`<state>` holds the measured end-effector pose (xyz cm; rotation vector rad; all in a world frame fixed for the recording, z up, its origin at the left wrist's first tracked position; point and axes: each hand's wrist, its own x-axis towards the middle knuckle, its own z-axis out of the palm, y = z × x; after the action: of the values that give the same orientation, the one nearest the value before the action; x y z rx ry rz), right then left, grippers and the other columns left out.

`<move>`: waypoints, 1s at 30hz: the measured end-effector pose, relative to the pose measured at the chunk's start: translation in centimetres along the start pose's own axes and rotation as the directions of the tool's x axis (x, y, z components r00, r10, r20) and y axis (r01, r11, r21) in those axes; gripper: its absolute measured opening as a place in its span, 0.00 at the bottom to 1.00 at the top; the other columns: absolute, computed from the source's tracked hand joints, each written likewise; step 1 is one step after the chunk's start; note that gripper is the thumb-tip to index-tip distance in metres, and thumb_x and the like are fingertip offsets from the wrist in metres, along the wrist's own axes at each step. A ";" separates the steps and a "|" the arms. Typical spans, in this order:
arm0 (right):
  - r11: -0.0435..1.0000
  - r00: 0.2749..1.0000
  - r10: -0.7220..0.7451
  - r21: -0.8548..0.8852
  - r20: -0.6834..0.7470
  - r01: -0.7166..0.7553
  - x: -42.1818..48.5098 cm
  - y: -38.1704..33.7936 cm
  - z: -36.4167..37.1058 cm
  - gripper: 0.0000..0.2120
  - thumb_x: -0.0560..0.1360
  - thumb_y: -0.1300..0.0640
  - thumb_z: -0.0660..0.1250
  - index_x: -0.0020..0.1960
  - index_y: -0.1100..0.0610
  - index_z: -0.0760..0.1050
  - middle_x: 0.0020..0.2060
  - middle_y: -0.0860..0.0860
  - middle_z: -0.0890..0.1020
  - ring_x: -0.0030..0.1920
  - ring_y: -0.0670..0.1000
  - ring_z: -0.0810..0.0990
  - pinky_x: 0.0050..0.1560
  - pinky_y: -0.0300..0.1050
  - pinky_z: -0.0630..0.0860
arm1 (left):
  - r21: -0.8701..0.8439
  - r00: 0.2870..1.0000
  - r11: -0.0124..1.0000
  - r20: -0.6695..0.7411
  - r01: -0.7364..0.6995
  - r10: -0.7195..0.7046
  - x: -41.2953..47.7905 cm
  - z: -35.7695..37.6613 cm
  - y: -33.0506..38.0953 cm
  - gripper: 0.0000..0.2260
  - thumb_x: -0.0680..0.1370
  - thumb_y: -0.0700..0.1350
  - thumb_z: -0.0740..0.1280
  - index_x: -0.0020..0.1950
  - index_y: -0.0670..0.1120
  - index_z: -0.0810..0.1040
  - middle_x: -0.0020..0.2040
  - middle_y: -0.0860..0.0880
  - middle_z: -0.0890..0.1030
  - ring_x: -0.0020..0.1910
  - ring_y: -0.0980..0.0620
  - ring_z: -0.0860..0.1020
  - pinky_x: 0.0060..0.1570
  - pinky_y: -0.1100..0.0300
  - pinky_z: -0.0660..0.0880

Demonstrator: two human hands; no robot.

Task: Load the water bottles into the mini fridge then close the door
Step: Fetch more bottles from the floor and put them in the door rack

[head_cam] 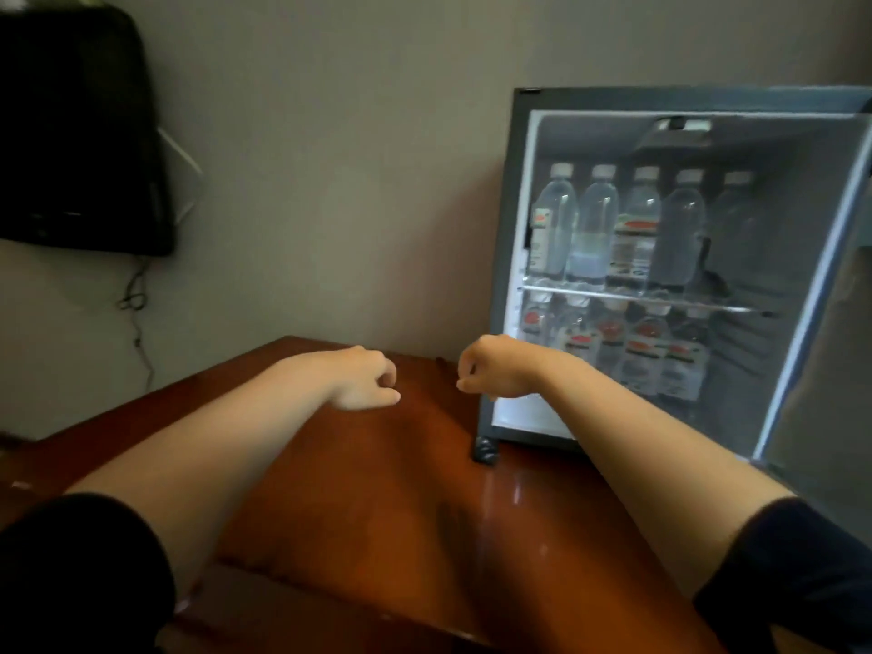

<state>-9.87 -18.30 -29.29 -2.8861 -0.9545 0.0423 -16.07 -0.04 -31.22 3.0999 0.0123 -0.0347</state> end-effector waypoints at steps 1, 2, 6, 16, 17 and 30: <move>1.000 1.000 -0.028 0.005 0.011 0.028 0.3 -1.7 0.8 0.10 0.77 0.52 0.63 0.52 0.58 0.78 0.45 0.57 0.83 0.43 0.54 0.80 0.49 0.46 0.76 | 0.002 0.999 0.999 0.019 0.046 -0.047 -1.1 0.5 -1.5 0.18 0.79 0.55 0.58 0.66 0.49 0.72 0.63 0.46 0.75 0.62 0.46 0.73 0.62 0.53 0.70; 0.998 0.998 -0.055 0.008 0.026 0.054 0.6 -3.4 1.7 0.10 0.77 0.51 0.63 0.53 0.56 0.78 0.45 0.56 0.83 0.44 0.54 0.81 0.51 0.47 0.77 | 0.000 0.995 0.996 0.035 0.090 -0.089 -2.3 1.1 -3.0 0.18 0.79 0.55 0.58 0.66 0.49 0.72 0.64 0.46 0.75 0.62 0.46 0.73 0.63 0.51 0.70; 0.985 0.981 -0.171 0.006 0.092 0.171 1.8 -10.3 5.1 0.15 0.78 0.50 0.63 0.62 0.55 0.75 0.59 0.55 0.78 0.59 0.57 0.77 0.59 0.49 0.73 | -0.049 0.965 0.968 0.102 0.247 -0.242 -7.2 3.9 -9.0 0.19 0.79 0.56 0.58 0.67 0.50 0.70 0.65 0.47 0.73 0.63 0.46 0.72 0.65 0.50 0.69; 0.858 0.819 -0.509 0.082 0.266 0.507 3.6 -27.2 14.0 0.13 0.79 0.51 0.61 0.59 0.56 0.75 0.54 0.52 0.77 0.55 0.54 0.76 0.56 0.49 0.74 | -0.086 0.834 0.839 0.207 0.537 -0.512 -21.6 12.3 -21.4 0.16 0.81 0.50 0.58 0.63 0.43 0.75 0.63 0.44 0.76 0.61 0.45 0.74 0.57 0.59 0.70; 0.838 0.791 -0.539 0.091 0.289 0.538 3.5 -28.7 15.1 0.14 0.79 0.51 0.61 0.60 0.57 0.75 0.55 0.53 0.78 0.55 0.54 0.75 0.57 0.50 0.74 | -0.103 0.816 0.819 0.220 0.565 -0.535 -23.0 13.3 -22.2 0.16 0.81 0.49 0.57 0.63 0.42 0.74 0.63 0.43 0.76 0.62 0.45 0.74 0.56 0.60 0.70; 0.681 0.442 -0.683 0.288 0.582 0.673 1.3 -43.3 32.8 0.16 0.80 0.58 0.59 0.58 0.69 0.76 0.57 0.63 0.79 0.58 0.59 0.76 0.51 0.46 0.70 | -0.292 0.472 0.371 0.534 0.882 -0.701 -38.7 32.3 -28.7 0.19 0.81 0.50 0.56 0.67 0.41 0.72 0.68 0.43 0.72 0.65 0.45 0.72 0.62 0.55 0.67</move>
<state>-36.46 19.91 -57.31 -2.1947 -2.1541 1.0467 -55.71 26.99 -63.81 2.1410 1.3085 -0.4820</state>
